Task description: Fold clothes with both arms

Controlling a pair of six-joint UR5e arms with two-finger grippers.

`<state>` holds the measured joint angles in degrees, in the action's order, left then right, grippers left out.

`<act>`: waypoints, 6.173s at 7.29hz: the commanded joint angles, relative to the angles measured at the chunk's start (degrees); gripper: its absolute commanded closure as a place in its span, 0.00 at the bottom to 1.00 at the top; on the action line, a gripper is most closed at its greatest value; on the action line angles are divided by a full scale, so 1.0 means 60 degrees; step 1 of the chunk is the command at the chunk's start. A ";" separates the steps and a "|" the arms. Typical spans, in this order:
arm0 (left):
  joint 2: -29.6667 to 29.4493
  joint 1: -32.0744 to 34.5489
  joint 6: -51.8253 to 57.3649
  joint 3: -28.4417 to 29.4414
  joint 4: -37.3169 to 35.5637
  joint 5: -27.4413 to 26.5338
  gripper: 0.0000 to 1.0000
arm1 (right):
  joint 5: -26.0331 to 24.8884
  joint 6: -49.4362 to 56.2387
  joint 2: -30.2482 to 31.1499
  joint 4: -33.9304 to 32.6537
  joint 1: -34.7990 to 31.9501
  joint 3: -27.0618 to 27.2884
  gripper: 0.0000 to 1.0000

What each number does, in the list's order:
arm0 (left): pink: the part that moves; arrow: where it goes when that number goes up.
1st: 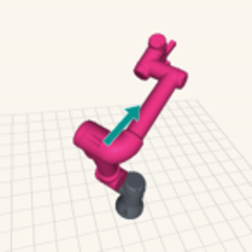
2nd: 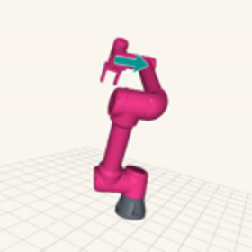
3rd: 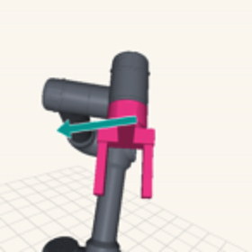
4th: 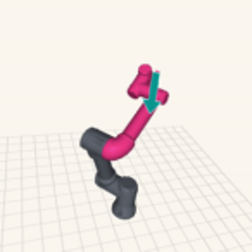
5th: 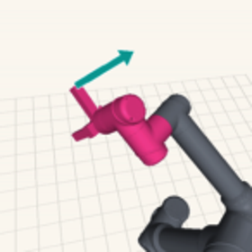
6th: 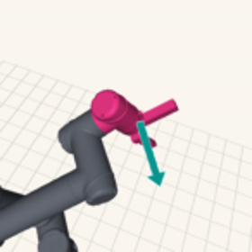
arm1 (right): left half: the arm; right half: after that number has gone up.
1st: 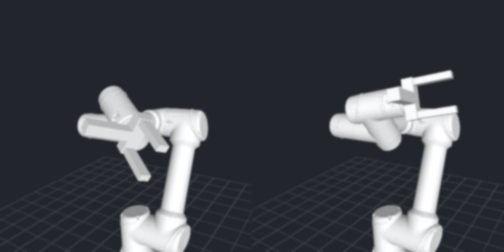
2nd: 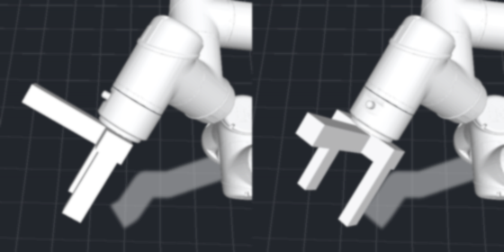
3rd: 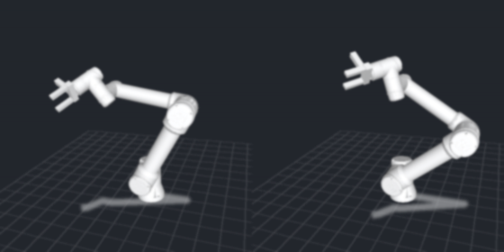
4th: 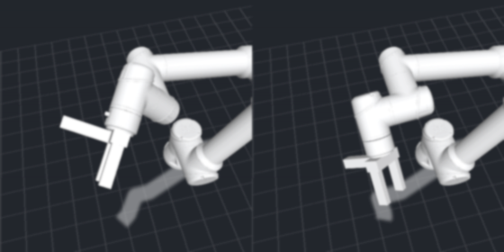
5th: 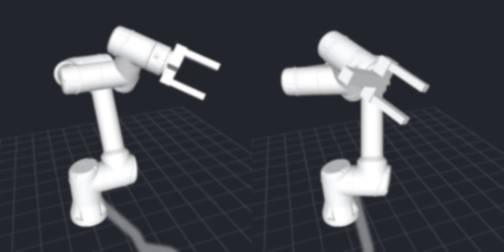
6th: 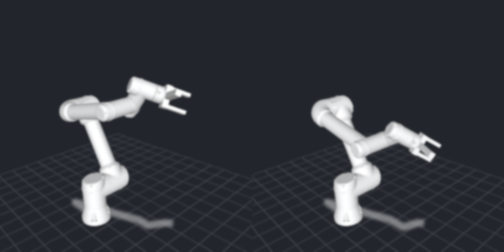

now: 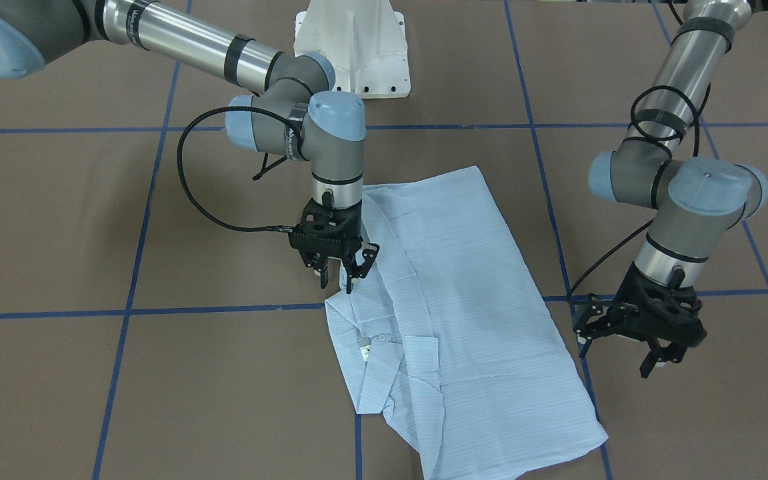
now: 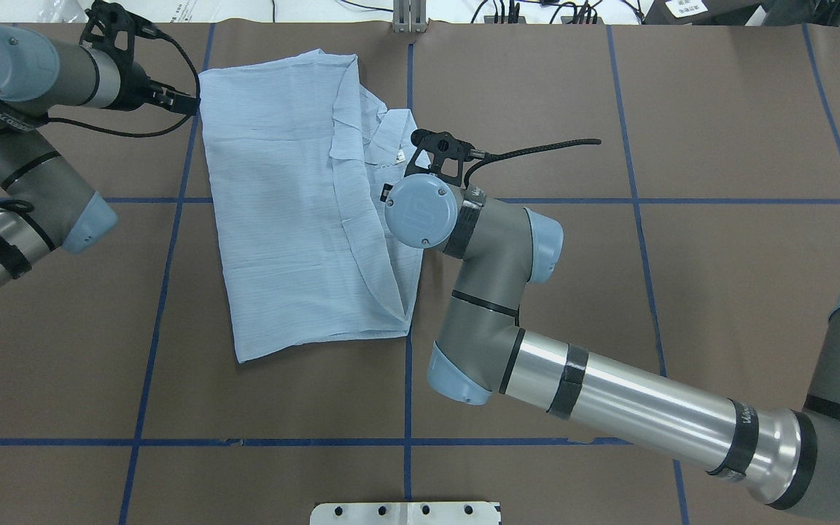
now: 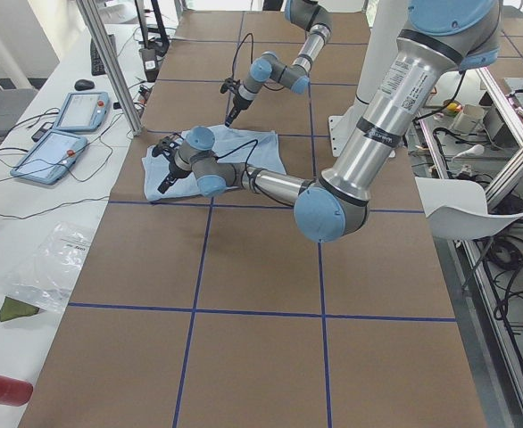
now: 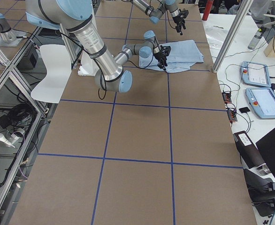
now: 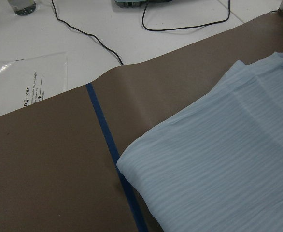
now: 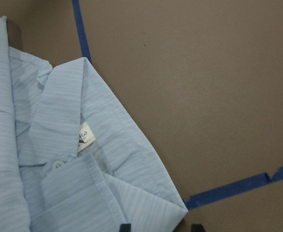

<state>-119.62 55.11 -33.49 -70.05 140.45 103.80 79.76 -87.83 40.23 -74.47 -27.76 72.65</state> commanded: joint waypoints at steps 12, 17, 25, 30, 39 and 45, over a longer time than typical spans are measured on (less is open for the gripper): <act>0.0117 -0.0015 0.0000 -0.0029 0.0044 0.0000 0.00 | -0.0285 0.0033 -0.0245 0.0298 -0.0133 -0.0611 1.00; 0.0176 -0.0015 -0.0015 -0.0015 0.0059 0.0000 0.00 | 0.0198 -0.2347 -0.0187 0.1352 -0.0427 -0.0522 0.25; 0.0176 -0.0015 -0.0015 -0.0015 0.0073 0.0000 0.00 | 0.0052 -0.3732 -0.0128 0.1207 -0.0222 -0.1020 0.31; 0.0191 -0.0015 -0.0015 -0.0015 0.0073 0.0000 0.00 | -0.0182 -0.3761 -0.0201 0.1074 -0.0119 -0.0933 1.00; 0.0396 -0.0030 -0.0542 -0.0190 0.0279 0.0000 0.00 | -0.0519 -0.2345 0.3768 0.1220 0.0658 0.3507 1.00; 0.0396 -0.0045 -0.0542 -0.0176 0.0279 0.0014 0.00 | 0.0207 -0.1316 0.3259 0.0016 0.0030 0.3869 0.00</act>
<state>-117.25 54.86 -36.74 -71.10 142.12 103.82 77.90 -96.78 61.71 -69.17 -26.42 94.27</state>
